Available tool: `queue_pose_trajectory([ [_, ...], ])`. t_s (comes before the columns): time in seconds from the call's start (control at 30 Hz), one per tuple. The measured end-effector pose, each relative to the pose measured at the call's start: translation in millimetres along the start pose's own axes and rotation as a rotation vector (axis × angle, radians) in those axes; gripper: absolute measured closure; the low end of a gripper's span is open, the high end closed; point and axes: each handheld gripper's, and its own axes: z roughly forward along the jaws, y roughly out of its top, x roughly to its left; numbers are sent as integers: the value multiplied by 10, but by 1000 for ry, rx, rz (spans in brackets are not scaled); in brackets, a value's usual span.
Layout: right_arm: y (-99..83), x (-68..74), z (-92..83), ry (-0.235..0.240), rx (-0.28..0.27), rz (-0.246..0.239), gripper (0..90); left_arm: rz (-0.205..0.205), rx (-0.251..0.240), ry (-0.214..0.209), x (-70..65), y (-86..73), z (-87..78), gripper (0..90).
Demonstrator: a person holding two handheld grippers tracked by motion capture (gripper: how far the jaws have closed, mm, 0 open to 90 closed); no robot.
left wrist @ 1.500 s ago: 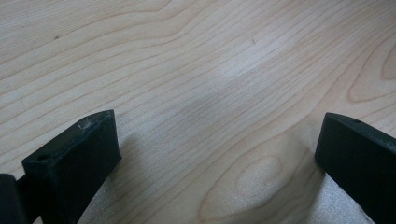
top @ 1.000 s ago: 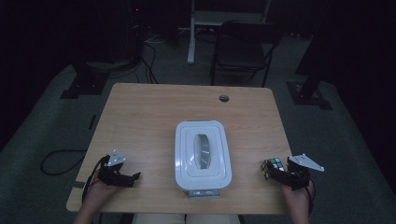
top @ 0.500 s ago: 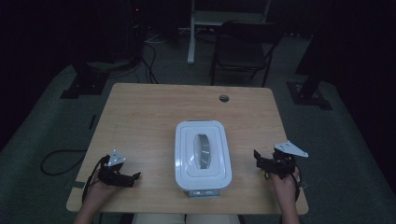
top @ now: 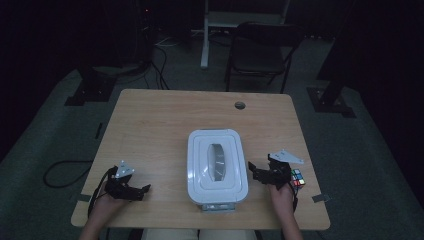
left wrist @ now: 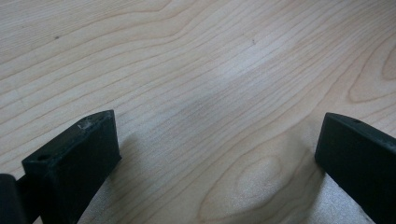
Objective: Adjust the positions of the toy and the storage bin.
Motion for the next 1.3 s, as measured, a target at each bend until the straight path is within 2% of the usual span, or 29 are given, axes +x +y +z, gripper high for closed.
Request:
queue_pose_trajectory([
  [0.1, -52, 45, 71, 2, 17, -13, 140, 0, 1, 1, 0, 0, 0, 6],
  [0.27, -118, 74, 202, 27, 76, -28, 140, -1, 2, -1, -14, -1, -2, 6],
  [0.33, -150, 85, 240, 31, 81, -30, 139, 0, 2, -1, -15, -1, -2, 5],
  [0.5, -198, 106, 331, 13, 108, -61, 136, -4, 0, 4, -20, 3, 1, 5],
  [0.67, -229, 135, 440, 29, 177, -95, 140, -4, -1, 5, -21, 5, 5, 5],
  [0.77, -225, 172, 478, -1, 206, -121, 133, -4, -1, 5, -21, 5, 5, 5],
  [1.3, -224, 169, 482, 6, 210, -128, 128, 2, 1, 0, -5, 16, 14, 5],
])
